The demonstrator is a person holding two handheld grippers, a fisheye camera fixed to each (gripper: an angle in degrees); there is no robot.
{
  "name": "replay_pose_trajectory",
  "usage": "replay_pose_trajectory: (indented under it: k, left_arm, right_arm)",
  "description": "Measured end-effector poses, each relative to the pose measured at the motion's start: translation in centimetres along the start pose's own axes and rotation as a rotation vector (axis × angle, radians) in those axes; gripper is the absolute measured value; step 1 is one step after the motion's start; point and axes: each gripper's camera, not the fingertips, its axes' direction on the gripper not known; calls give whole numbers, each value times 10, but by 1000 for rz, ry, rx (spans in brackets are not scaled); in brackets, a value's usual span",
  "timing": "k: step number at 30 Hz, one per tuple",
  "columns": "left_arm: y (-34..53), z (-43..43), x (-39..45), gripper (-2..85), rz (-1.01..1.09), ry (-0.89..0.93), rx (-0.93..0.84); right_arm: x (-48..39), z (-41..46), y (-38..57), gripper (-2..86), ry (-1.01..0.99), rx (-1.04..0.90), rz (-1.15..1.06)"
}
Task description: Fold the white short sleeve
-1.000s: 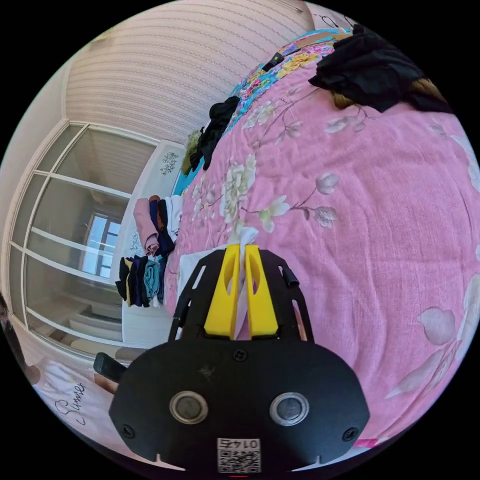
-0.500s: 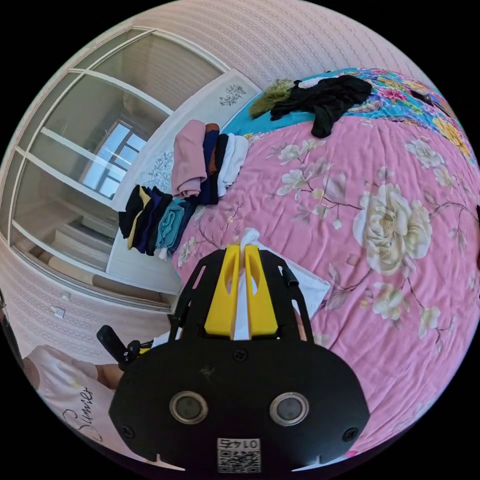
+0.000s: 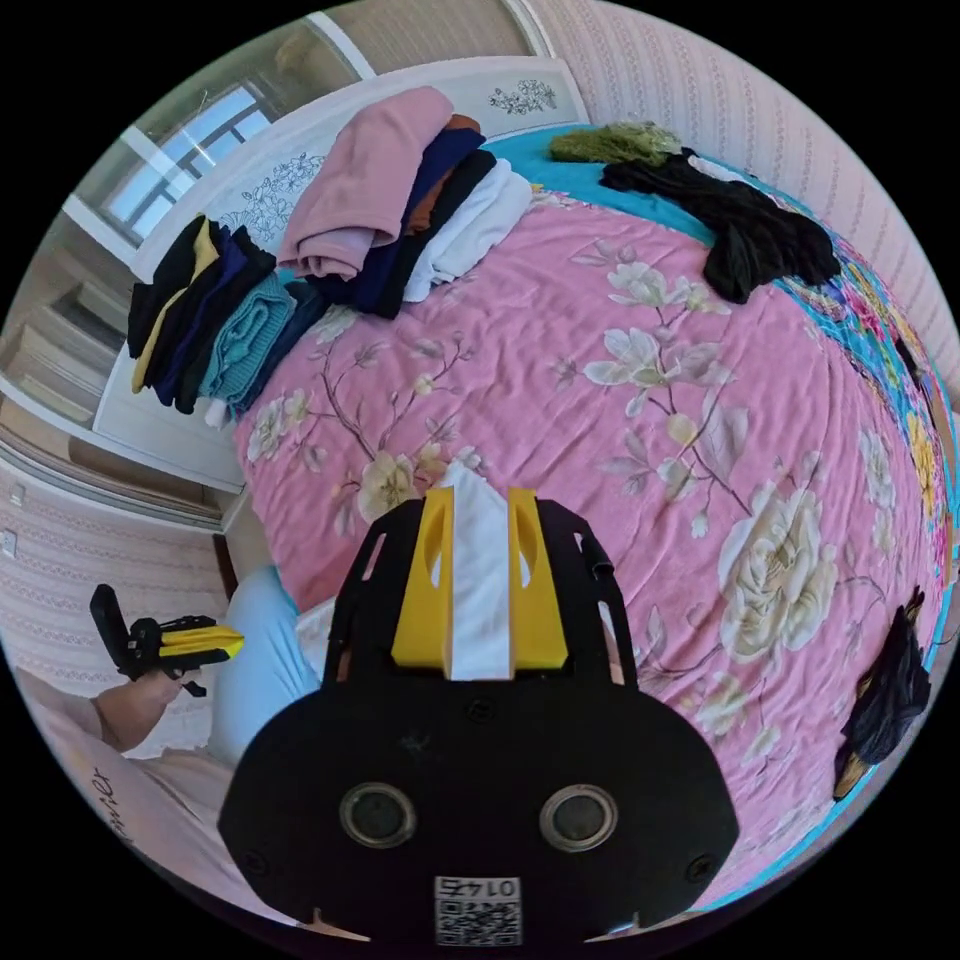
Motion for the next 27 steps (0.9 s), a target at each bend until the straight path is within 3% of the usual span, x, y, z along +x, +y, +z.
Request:
replay_pose_trajectory:
  k: [6, 9, 13, 18, 27]
  left_arm:
    - [-50, 35, 17, 120, 84, 4, -96]
    - [-68, 61, 26, 122, 91, 70, -216]
    - [-73, 68, 45, 91, 115, -33, -247]
    - [-67, 46, 59, 31, 150, 7, -206]
    - [-23, -63, 140, 12, 361, -5, 89]
  right_arm:
    - [-50, 50, -28, 161, 127, -189, -248]
    - [-61, 62, -34, 138, 110, -244, -252]
    - [-74, 46, -29, 53, 18, -250, -297]
    - [-87, -16, 0, 46, -6, -22, -248]
    - [-108, -163, 95, 45, -64, 379, -218]
